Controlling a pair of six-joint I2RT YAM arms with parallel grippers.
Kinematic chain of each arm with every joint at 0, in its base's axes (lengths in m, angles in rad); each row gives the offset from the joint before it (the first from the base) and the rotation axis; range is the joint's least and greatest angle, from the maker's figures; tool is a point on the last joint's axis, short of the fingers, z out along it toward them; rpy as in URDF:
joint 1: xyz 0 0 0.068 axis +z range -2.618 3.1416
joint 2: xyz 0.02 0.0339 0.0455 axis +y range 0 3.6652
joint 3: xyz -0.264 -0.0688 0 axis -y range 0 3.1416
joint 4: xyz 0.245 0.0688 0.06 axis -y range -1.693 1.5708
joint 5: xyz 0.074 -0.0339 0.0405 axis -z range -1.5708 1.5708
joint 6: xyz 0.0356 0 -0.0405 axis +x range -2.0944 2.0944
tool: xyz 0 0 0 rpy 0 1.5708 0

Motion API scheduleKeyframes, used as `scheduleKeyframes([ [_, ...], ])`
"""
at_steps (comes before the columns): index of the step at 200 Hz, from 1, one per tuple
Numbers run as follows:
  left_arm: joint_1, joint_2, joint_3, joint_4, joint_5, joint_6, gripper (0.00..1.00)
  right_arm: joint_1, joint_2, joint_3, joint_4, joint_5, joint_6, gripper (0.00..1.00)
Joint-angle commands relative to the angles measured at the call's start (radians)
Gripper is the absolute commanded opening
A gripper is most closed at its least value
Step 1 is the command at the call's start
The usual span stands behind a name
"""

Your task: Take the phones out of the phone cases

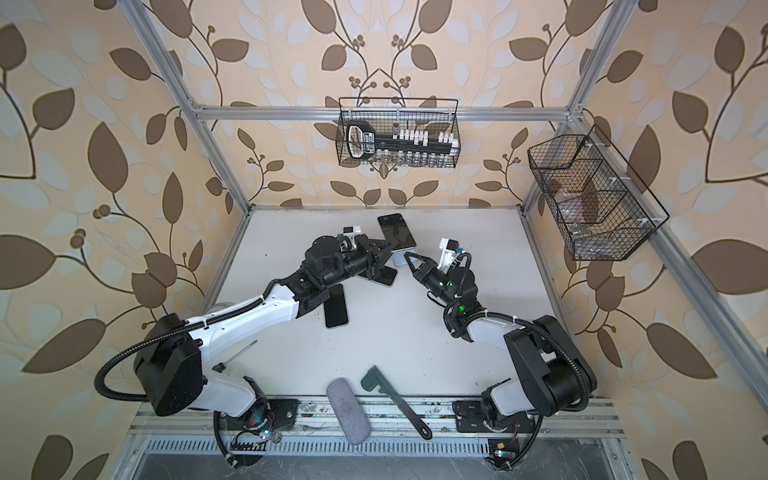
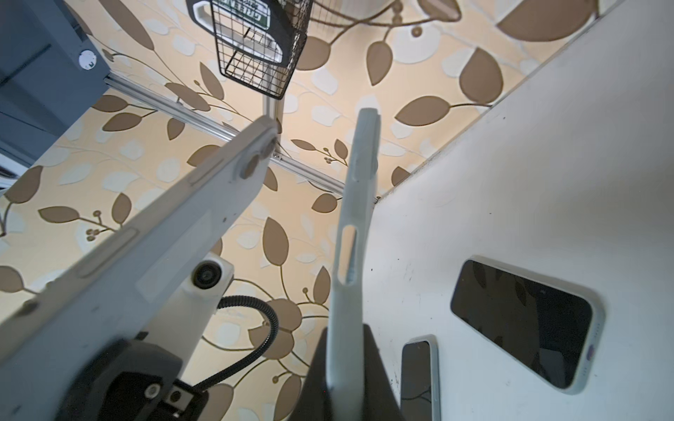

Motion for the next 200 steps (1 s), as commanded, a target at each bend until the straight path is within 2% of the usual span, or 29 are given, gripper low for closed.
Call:
scheduleKeyframes([
  [1,0.01,-0.071,0.047,0.132,-0.027,0.025,0.0,-0.012,0.016,-0.019,0.003,-0.014,-0.014,0.02],
  [71,0.01,-0.044,0.046,0.197,0.021,0.042,0.0,-0.039,0.032,-0.024,0.014,-0.026,-0.003,0.02],
  [113,0.01,0.006,0.075,0.234,0.06,0.061,0.0,-0.098,0.04,-0.041,0.0,-0.06,-0.003,0.02],
  [157,0.014,0.098,0.098,0.264,0.117,0.104,0.0,-0.235,0.075,-0.053,-0.074,-0.103,-0.047,0.04],
  [200,0.036,0.174,0.085,0.316,0.164,0.111,0.0,-0.365,0.091,-0.03,-0.258,-0.094,-0.173,0.04],
])
